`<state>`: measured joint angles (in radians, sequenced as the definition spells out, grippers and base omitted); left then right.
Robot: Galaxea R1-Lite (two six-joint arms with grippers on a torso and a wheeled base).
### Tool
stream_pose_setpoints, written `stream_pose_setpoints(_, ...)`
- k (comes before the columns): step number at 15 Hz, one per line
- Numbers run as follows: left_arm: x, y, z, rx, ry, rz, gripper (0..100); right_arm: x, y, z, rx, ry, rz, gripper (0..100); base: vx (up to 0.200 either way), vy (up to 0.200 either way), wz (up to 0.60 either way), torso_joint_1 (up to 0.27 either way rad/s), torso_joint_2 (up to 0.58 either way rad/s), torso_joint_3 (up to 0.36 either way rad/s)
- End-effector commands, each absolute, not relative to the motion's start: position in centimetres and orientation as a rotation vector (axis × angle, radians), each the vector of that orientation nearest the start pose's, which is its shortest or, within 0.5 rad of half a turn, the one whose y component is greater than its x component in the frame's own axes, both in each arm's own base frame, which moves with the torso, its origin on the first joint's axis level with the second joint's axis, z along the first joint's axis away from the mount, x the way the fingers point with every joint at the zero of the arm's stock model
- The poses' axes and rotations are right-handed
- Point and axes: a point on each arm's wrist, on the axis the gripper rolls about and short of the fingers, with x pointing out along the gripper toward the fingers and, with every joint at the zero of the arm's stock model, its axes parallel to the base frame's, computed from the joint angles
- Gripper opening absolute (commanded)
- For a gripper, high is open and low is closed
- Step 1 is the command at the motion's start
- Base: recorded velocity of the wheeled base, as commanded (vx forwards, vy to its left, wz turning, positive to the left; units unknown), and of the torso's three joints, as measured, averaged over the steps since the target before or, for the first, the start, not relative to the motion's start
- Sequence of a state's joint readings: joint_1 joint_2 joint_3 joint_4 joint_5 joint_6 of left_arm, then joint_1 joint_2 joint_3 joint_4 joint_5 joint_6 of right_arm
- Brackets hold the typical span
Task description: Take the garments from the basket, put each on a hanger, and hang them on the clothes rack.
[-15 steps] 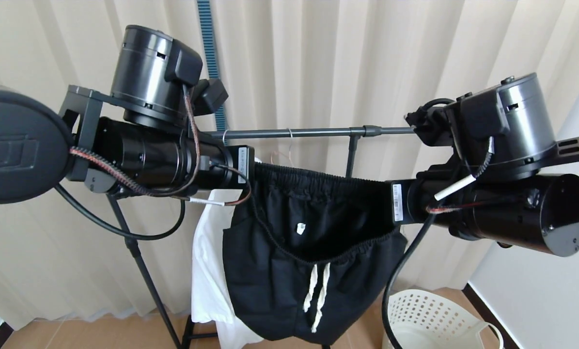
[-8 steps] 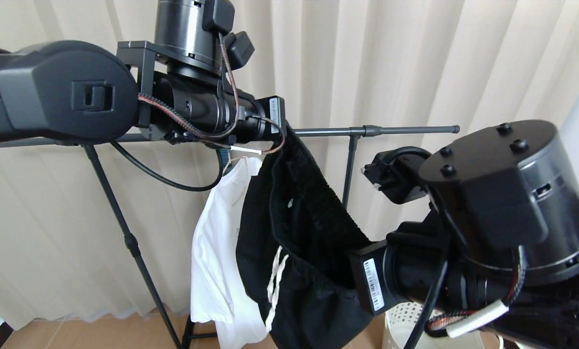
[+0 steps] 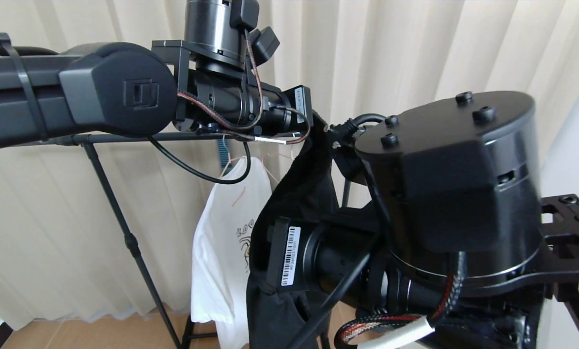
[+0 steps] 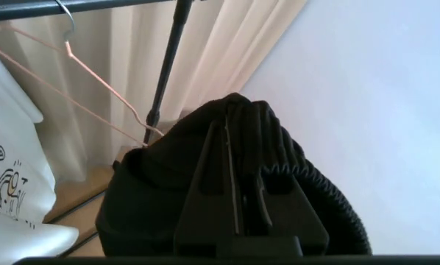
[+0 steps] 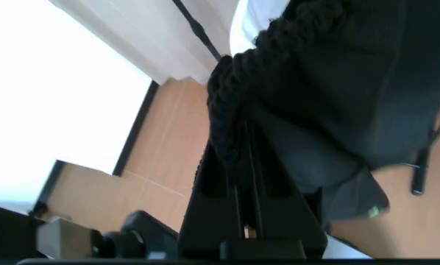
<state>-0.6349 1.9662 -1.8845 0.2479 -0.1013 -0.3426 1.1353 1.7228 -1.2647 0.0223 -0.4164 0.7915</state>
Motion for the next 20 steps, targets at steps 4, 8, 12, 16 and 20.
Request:
stream_pose_setpoints(4,31.8,-22.4,30.4,-0.236,0.457,-0.628,0,15.6,27.2,22.9,0.241,0.62,0.461,0,0.0,0.0,0.0,0.0,0.0,0.0)
stream_pose_setpoints(8,29.3,-18.9,31.7,-0.168,0.55,-0.569,0,18.0,23.4,21.3,0.007,0.633,0.354,0,0.0,0.0,0.0,0.0,0.0,0.0)
stream_pose_setpoints(12,27.6,-17.1,27.1,0.079,0.739,-0.38,0,22.9,22.6,20.7,0.042,0.583,0.187,0,0.0,0.0,0.0,0.0,0.0,0.0)
stream_pose_setpoints(16,24.1,-17.7,24.8,0.161,0.829,-0.427,0,28.9,23.6,22.4,0.152,0.466,0.12,0,0.0,0.0,0.0,0.0,0.0,0.0)
stream_pose_setpoints(20,21.0,-20.3,24.1,0.161,0.867,-0.526,0,31.2,25.2,24.6,0.237,0.365,0.152,0,0.0,0.0,0.0,0.0,0.0,0.0)
